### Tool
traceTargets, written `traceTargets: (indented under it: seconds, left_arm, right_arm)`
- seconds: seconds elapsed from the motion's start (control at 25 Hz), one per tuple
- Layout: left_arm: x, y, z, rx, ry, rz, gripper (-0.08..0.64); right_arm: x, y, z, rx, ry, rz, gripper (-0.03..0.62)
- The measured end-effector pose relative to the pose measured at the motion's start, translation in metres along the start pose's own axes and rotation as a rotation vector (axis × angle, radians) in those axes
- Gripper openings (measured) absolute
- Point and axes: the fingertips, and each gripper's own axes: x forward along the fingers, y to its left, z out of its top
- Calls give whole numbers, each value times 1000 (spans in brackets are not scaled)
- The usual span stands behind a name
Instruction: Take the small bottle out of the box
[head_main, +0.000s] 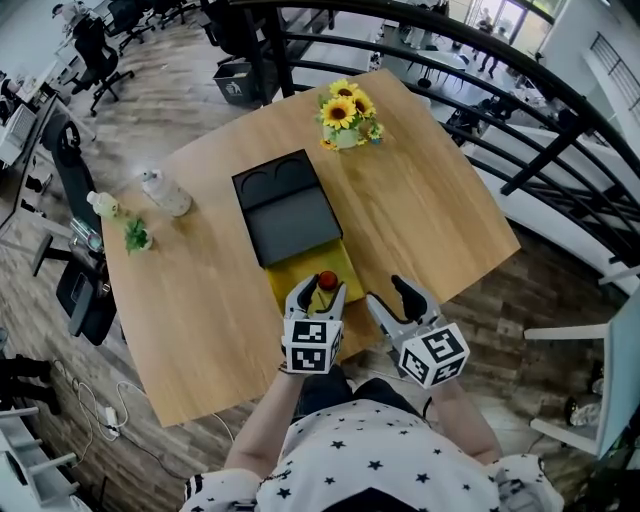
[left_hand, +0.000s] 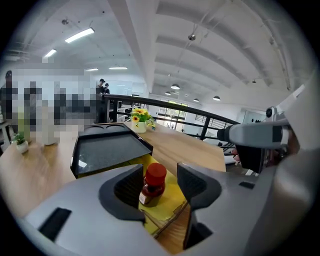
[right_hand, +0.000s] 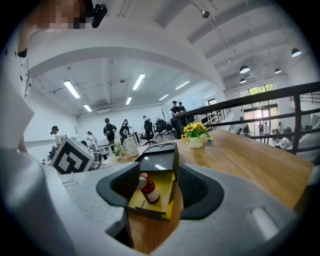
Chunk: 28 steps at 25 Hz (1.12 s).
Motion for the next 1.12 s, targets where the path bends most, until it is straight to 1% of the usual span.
traceTargets:
  seconds: [0.24,0.56,0.76,0.92,1.12]
  left_arm:
    - [8,3,-7,17,30,3,187]
    - [10,9,-9,38,24,37,143]
    - [12,9,-9,65,13,54,140]
    - [11,10,-10,87,22,70,133]
    - [6,5,-6,91,9,66,126]
  right_arm:
    - [6,-5,-1,12,8,-10,222]
    - [9,-5,-6,14,17,-11,222]
    - [7,-5,-8,17,16,-12,222]
    - [3,-3,-7,18,14,-11,222]
    - [-7,-1,-7,15,7,-17,222]
